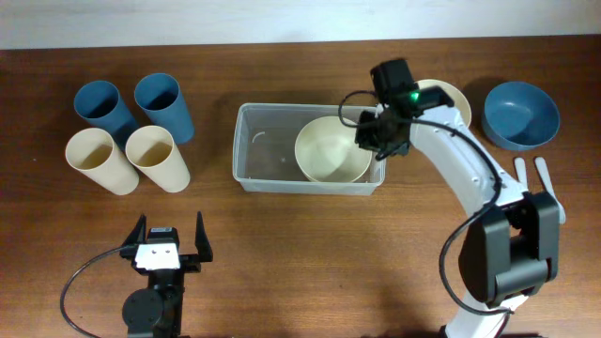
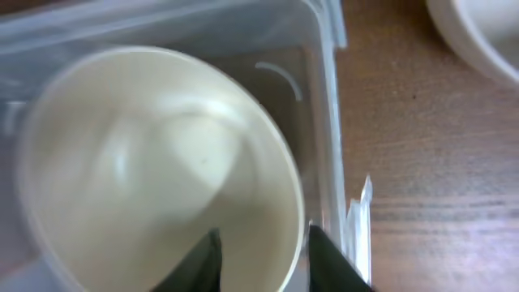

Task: Pack container
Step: 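Release the bowl in the container and raise the right gripper, then move the right gripper to the back cream bowl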

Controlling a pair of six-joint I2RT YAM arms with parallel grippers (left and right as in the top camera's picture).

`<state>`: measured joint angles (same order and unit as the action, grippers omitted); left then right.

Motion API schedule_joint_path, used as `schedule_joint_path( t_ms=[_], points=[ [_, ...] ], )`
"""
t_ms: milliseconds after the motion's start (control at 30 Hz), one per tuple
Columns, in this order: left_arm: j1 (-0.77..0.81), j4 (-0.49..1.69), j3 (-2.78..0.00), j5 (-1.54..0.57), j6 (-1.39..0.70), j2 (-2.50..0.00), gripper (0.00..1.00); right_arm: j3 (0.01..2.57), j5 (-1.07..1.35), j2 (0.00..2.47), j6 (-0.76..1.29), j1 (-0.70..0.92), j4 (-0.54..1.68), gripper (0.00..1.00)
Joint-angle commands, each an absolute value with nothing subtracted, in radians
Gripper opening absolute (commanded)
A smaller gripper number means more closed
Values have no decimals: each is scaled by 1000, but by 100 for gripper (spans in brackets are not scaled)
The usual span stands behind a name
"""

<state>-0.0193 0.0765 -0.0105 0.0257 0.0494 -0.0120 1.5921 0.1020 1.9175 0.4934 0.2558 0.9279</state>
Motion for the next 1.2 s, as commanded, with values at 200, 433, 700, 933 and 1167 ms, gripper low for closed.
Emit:
schedule_joint_path(
  t_ms=[200, 433, 700, 933, 1167],
  points=[
    [-23, 83, -9, 21, 57, -5, 100, 2021, 84, 1902, 416, 241, 1252, 48],
    [-23, 83, -9, 21, 57, -5, 100, 2278, -4, 1870, 416, 208, 1526, 57],
    [-23, 83, -9, 21, 57, -5, 100, 2305, -40, 1707, 399, 207, 1699, 68],
    [-23, 83, -9, 21, 57, -5, 100, 2219, -39, 1480, 369, 208, 1699, 99],
    [-23, 83, -9, 21, 57, -5, 100, 1888, -181, 1226, 490, 208, 1698, 99]
  ],
)
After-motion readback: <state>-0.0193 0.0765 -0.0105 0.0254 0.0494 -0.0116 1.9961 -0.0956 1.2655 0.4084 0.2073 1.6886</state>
